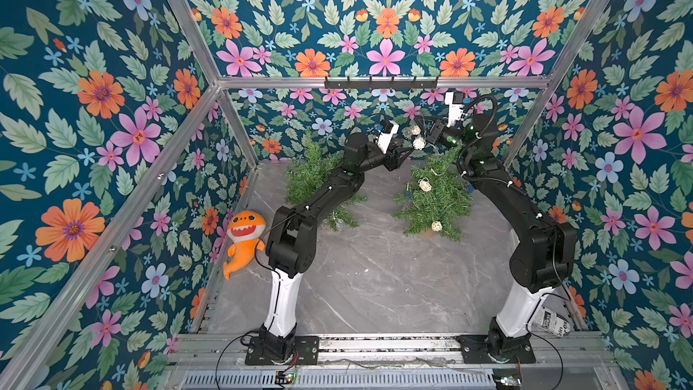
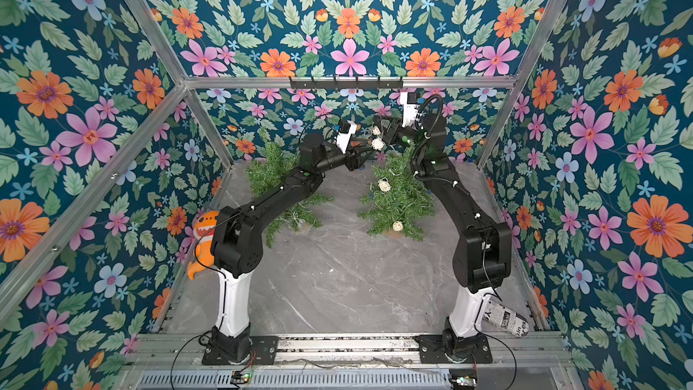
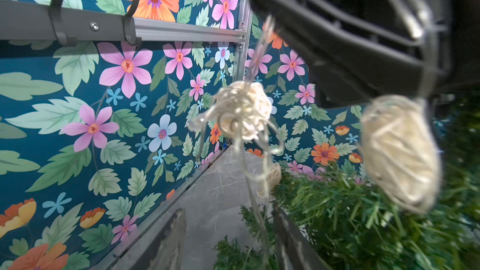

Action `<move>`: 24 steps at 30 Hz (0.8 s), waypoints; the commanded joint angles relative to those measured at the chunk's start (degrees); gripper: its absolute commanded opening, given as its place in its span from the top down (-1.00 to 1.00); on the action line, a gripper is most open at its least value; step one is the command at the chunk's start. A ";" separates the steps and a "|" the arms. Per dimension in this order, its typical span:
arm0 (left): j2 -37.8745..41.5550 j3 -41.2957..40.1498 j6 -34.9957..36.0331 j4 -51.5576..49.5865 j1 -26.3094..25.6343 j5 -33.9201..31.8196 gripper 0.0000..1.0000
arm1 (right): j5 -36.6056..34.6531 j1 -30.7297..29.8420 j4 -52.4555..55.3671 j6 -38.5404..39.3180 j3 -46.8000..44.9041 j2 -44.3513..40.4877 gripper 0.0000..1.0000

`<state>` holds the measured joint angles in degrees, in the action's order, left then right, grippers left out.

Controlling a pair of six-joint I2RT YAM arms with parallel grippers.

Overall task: Wrap string light around the christmas tree
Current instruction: Wrap the light string around the Christmas tree.

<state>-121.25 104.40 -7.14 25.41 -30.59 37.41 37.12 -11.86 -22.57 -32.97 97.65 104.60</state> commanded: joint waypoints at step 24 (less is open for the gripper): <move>3.65 8.99 -5.24 -29.32 -0.61 -1.29 1.00 | -8.97 6.36 9.22 -3.49 -11.18 -13.52 0.06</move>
<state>-118.87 113.14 -10.41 6.26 -31.18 37.41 33.32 -6.61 -17.82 -35.79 87.77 94.11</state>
